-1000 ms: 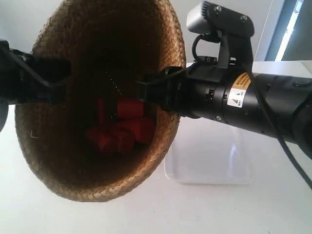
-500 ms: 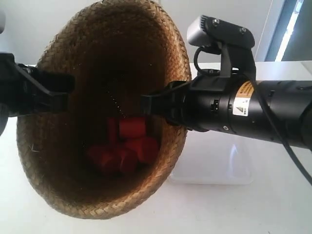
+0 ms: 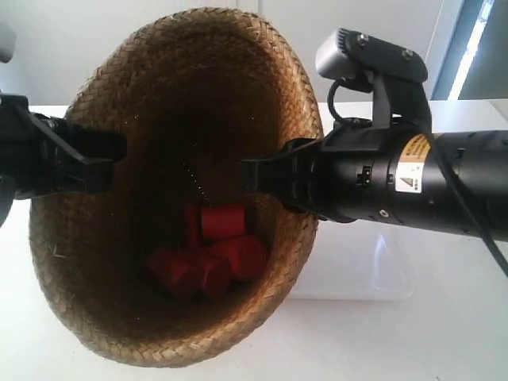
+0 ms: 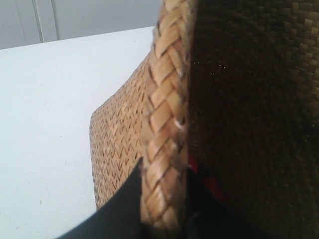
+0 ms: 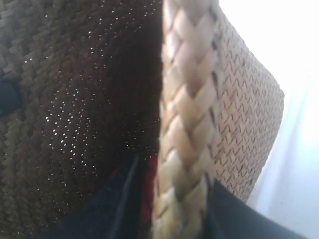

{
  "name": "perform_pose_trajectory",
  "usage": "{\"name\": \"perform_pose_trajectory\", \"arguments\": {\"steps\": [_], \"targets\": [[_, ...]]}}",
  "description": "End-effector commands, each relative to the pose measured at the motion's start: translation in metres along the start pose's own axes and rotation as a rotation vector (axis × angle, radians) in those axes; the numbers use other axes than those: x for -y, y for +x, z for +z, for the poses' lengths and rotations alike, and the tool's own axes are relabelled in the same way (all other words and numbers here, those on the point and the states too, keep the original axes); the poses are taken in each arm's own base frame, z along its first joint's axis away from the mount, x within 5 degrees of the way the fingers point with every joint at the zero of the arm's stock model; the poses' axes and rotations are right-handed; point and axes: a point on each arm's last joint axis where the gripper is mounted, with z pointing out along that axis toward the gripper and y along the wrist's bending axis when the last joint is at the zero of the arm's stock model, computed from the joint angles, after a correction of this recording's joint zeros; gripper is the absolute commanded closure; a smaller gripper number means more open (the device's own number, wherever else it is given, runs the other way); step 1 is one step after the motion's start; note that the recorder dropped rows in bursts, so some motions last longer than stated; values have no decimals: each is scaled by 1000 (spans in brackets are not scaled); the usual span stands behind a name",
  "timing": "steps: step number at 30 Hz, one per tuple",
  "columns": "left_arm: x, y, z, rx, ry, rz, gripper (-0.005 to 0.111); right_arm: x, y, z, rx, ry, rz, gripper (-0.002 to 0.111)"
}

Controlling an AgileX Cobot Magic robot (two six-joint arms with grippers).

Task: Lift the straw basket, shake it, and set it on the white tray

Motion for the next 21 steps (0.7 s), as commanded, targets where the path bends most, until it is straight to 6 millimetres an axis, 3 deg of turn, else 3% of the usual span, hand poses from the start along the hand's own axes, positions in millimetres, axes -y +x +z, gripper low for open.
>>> {"name": "perform_pose_trajectory", "arguments": {"steps": [1, 21], "targets": [[4, -5, -2, 29, 17, 6, 107, 0, -10, -9, 56, -10, 11, 108], [5, -6, -2, 42, 24, -48, 107, 9, -7, -13, -11, 59, -21, 108]]}}
